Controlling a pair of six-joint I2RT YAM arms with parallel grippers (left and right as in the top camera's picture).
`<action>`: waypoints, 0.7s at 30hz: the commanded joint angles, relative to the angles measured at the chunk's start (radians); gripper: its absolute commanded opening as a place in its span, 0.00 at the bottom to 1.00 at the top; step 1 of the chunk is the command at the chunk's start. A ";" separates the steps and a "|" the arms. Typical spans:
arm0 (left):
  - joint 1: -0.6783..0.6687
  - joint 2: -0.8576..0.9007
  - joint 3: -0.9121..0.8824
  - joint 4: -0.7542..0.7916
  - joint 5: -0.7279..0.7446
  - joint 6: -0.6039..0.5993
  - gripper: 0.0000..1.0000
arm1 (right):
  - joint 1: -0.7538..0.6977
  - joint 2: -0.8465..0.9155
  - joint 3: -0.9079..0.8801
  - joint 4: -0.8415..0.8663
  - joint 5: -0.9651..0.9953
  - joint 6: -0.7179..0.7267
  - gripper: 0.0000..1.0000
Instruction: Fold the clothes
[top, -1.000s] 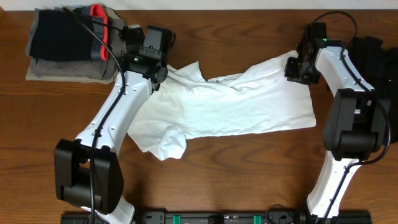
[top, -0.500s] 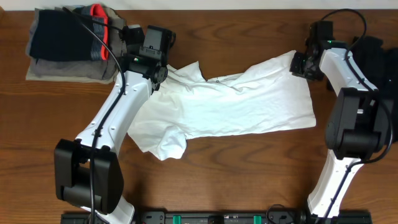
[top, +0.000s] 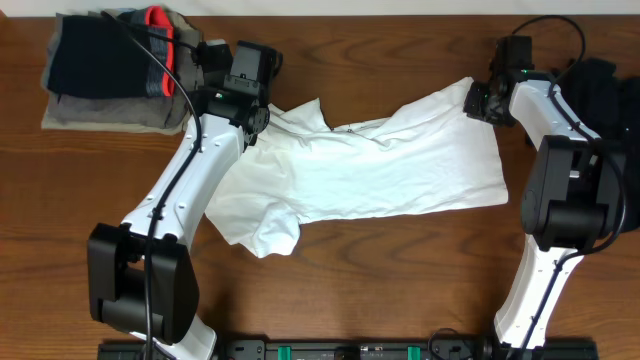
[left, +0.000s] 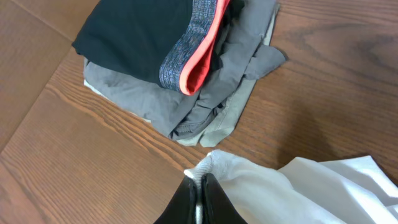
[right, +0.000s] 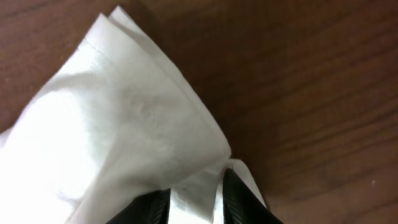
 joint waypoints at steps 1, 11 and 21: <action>0.008 0.000 0.005 0.001 -0.008 -0.016 0.06 | 0.006 0.019 -0.007 0.010 0.009 0.017 0.26; 0.008 0.000 0.005 0.001 -0.008 -0.016 0.06 | 0.007 0.019 -0.007 -0.016 -0.029 0.013 0.25; 0.008 0.000 0.005 0.002 -0.008 -0.017 0.06 | 0.020 0.020 -0.007 -0.023 -0.044 0.013 0.23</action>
